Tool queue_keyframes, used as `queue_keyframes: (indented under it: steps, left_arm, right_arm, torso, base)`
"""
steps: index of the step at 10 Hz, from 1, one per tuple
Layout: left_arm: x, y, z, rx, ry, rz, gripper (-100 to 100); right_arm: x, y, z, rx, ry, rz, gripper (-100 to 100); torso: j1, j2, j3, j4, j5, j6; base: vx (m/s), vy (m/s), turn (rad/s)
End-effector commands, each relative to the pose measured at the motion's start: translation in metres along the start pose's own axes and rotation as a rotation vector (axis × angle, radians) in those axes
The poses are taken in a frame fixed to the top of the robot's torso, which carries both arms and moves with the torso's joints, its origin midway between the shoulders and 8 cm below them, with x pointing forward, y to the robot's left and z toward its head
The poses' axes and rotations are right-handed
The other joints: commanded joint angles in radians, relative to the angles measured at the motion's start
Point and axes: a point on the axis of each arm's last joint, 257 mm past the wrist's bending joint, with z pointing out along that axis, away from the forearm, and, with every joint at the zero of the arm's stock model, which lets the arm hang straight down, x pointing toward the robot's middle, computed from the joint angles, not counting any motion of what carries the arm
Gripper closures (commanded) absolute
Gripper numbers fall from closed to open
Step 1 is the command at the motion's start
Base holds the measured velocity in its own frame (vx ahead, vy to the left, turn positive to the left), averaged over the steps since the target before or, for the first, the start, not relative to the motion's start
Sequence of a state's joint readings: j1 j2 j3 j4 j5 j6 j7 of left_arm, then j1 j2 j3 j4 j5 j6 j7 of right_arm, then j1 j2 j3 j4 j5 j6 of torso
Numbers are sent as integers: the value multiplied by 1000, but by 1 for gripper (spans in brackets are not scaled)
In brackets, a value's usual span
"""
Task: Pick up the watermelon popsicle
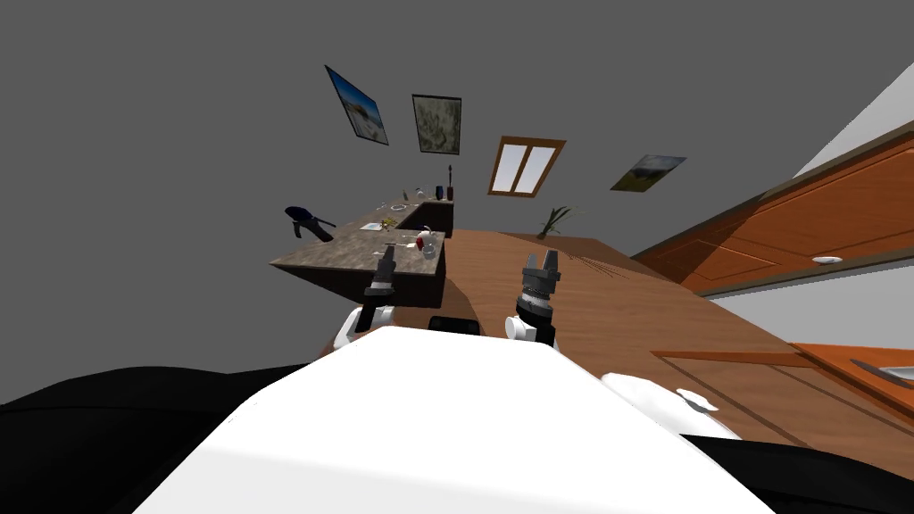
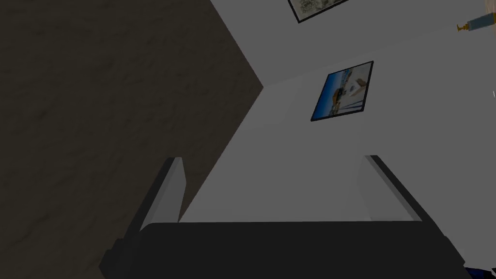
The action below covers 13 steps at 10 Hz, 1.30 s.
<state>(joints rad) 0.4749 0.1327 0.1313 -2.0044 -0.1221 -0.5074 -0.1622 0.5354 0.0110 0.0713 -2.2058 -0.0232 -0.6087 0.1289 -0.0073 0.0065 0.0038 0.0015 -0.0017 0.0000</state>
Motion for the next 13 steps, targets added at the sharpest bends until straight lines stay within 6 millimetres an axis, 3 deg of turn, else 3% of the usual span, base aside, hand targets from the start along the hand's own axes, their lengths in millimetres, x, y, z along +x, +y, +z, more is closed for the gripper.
queue_keyframes:
  steps: [1,7,13]
  left_arm:
    - [2,21,-10,-51,15,46,-100]
    - [5,89,-36,-207,87,238,-100]
    - [-4,143,-54,-289,195,484,-100]
  right_arm:
    - [0,0,0,0,0,0,0]
    - [0,0,0,0,0,0,0]
    - [0,0,0,0,0,0,0]
  torso:
    - [0,0,0,0,0,0]
    - [1,-5,-3,-1,0,0]
    - [4,-15,-9,-3,1,0]
  base:
    - [-75,-92,61]
    - [-39,-92,32]
    - [87,-53,-27]
